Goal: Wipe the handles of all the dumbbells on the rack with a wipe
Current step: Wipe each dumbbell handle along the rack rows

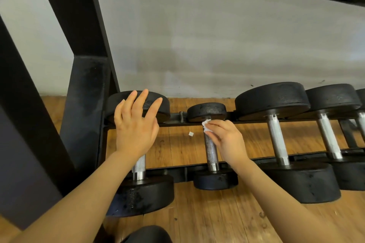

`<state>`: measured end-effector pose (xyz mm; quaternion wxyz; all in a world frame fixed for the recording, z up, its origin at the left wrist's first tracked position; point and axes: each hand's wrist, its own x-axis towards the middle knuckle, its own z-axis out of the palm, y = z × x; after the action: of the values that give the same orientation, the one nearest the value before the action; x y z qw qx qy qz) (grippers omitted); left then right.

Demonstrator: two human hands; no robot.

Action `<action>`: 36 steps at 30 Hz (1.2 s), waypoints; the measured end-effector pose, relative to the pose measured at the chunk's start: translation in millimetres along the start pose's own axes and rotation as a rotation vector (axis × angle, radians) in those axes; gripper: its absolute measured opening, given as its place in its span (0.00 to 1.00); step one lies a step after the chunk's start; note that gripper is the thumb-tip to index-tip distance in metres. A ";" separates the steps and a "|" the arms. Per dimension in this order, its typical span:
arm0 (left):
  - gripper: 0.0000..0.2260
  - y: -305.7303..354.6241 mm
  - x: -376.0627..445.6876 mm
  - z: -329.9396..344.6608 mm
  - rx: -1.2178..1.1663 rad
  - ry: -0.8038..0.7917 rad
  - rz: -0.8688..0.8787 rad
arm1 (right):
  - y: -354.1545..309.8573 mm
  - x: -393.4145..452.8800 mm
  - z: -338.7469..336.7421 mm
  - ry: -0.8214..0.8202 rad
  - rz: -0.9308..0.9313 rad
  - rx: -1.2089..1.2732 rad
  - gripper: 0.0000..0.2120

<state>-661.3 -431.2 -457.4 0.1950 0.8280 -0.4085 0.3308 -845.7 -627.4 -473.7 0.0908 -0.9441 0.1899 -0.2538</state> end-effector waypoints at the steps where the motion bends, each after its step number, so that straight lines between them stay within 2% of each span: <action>1: 0.24 0.6 -0.1 -0.6 -0.002 0.000 -0.003 | 0.8 -3.4 1.1 0.010 -0.002 -0.001 0.14; 11: 0.23 1.8 0.1 2.4 -0.011 0.021 -0.021 | 6.6 0.3 3.3 0.018 -0.105 -0.048 0.14; 17: 0.23 2.5 0.4 3.6 -0.007 0.024 -0.024 | 4.7 -9.8 1.0 0.006 -0.085 -0.010 0.15; 22: 0.22 3.2 0.8 5.4 -0.012 0.031 -0.031 | 5.8 8.5 2.5 -0.010 -0.102 -0.047 0.13; 30: 0.23 3.9 1.2 3.9 -0.014 0.034 -0.030 | 8.9 9.1 -4.4 -0.030 -0.377 -0.182 0.13; 36: 0.23 3.3 1.9 2.7 -0.021 0.034 -0.026 | 2.6 19.8 4.1 -0.050 -0.262 -0.124 0.12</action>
<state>-662.1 -435.8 -457.9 0.2148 0.8255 -0.3978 0.3379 -828.5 -637.5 -469.1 0.0033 -0.9706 0.0781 -0.2278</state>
